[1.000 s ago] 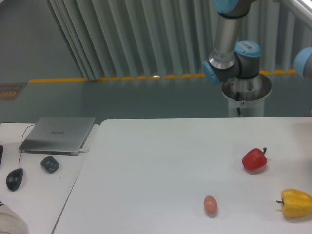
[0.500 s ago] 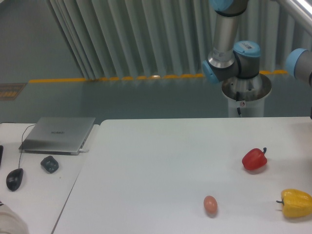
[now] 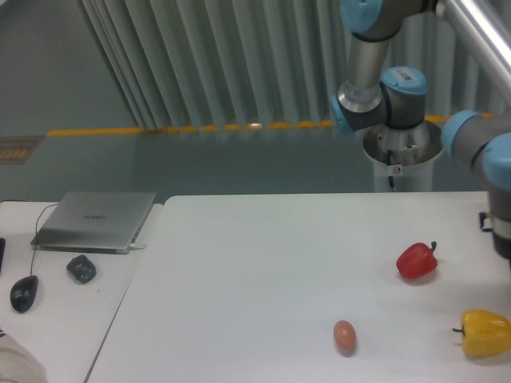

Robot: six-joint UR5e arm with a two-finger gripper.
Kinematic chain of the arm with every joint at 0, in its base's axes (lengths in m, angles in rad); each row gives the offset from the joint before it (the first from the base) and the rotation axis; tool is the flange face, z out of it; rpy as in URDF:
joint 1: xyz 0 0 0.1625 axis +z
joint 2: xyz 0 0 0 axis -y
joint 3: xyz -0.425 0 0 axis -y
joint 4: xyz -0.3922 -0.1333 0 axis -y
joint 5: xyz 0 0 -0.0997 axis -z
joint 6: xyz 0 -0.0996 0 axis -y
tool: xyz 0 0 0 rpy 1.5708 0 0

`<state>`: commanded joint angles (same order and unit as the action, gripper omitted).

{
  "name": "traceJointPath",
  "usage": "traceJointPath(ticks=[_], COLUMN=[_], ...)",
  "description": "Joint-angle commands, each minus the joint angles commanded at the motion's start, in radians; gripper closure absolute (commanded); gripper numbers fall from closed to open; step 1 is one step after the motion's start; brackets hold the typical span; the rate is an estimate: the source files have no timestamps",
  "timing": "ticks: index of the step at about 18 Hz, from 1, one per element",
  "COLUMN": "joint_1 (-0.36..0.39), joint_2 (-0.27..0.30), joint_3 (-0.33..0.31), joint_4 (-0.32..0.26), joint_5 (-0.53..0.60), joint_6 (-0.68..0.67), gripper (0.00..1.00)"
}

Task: Place the yellow pepper in a basket
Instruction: 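Lower the gripper down over the yellow bell pepper, then close the gripper on the yellow bell pepper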

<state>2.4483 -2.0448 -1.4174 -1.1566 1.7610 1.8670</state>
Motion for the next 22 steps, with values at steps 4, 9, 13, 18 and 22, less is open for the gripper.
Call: traceJointPath(ticks=[4,9,13,18,22], joint_1=[-0.008,-0.015,-0.022,-0.035,-0.037], joint_2=[-0.015,-0.043,-0.066,-0.089,-0.086], joint_3=[0.000,0.003,0.020,0.029,0.018], joint_4=[0.006,0.061,0.104,0.109,0.107], joint_5=[-0.002,-0.003,-0.003,0.000,0.003], joint_6=[-0.020,-0.020,-0.020,-0.038,-0.039], gripper=[0.00,0.00,0.00,0.00,0.00])
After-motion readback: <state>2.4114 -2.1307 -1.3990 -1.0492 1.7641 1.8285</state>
